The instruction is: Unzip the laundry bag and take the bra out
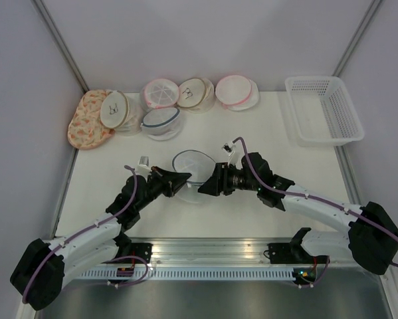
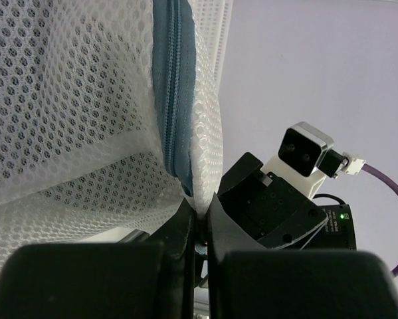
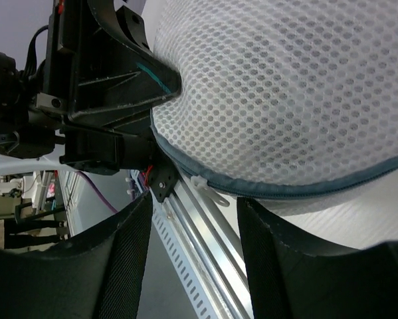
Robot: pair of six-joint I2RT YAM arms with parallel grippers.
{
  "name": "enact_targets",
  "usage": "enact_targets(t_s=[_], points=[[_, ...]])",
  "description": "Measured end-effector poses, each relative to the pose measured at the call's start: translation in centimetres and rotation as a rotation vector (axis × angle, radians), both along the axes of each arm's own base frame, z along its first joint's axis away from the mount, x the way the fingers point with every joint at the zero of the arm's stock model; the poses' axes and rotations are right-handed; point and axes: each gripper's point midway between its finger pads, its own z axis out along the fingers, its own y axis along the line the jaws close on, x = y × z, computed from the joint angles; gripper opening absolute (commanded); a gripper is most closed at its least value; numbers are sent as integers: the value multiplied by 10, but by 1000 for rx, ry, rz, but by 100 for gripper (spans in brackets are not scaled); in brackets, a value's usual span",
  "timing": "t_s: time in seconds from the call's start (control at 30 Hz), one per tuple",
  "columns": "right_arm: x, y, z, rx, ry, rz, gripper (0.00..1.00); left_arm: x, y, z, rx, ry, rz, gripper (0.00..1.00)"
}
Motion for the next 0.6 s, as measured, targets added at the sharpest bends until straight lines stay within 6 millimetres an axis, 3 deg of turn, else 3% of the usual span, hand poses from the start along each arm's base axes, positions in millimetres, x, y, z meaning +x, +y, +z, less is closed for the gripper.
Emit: enact_targets(t_s=[0.07,0.17,0.27,0.3,0.43,0.6], points=[[3,4,3,19,-4,0,57,-1,0,3,-7,-5,-1,2],[7,9,6,35,-5,-3,42,-1,0,6,-18,-14,-2,2],[9,12,9,47,-1,-2,15,-1,0,9,-25,-21,-1,2],[9,13,10,50,0,0,1,-1,0,11,-28,-25,-1,2],[8,15,15,57,-5,10,1,-3,1,13,-37,-35,0,2],[5,7,7,-37,-12,33,1,-8,4,10,-40,-40,-5,2]])
